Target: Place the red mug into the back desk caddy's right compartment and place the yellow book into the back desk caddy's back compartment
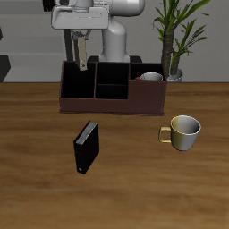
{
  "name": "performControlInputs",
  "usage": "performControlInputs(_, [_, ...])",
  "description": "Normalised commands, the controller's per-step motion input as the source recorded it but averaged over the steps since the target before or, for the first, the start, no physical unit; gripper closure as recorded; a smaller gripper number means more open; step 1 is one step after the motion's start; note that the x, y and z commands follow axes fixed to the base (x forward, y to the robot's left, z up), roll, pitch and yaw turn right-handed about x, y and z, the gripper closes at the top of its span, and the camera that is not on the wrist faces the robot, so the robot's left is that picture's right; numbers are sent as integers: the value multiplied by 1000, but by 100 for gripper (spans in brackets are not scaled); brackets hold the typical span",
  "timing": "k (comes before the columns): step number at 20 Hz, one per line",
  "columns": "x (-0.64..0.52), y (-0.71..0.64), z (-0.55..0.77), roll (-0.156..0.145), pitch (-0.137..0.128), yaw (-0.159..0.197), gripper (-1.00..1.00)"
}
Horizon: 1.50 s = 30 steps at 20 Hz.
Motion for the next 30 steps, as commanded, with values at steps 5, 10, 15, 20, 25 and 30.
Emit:
performControlInputs(5, [1, 20, 66, -5, -16, 144, 100])
performControlInputs(10, [-79, 201, 48, 7, -32, 90, 100])
performControlInputs(15, [-146, 327, 22, 30, -43, 139, 100])
performControlInputs(20, [-103, 240, -83, 7, 14, 108, 100])
performControlInputs(25, [-125, 268, -78, 36, -11, 153, 100])
performControlInputs(30, [-38, 195, -7, 9, -4, 96, 100])
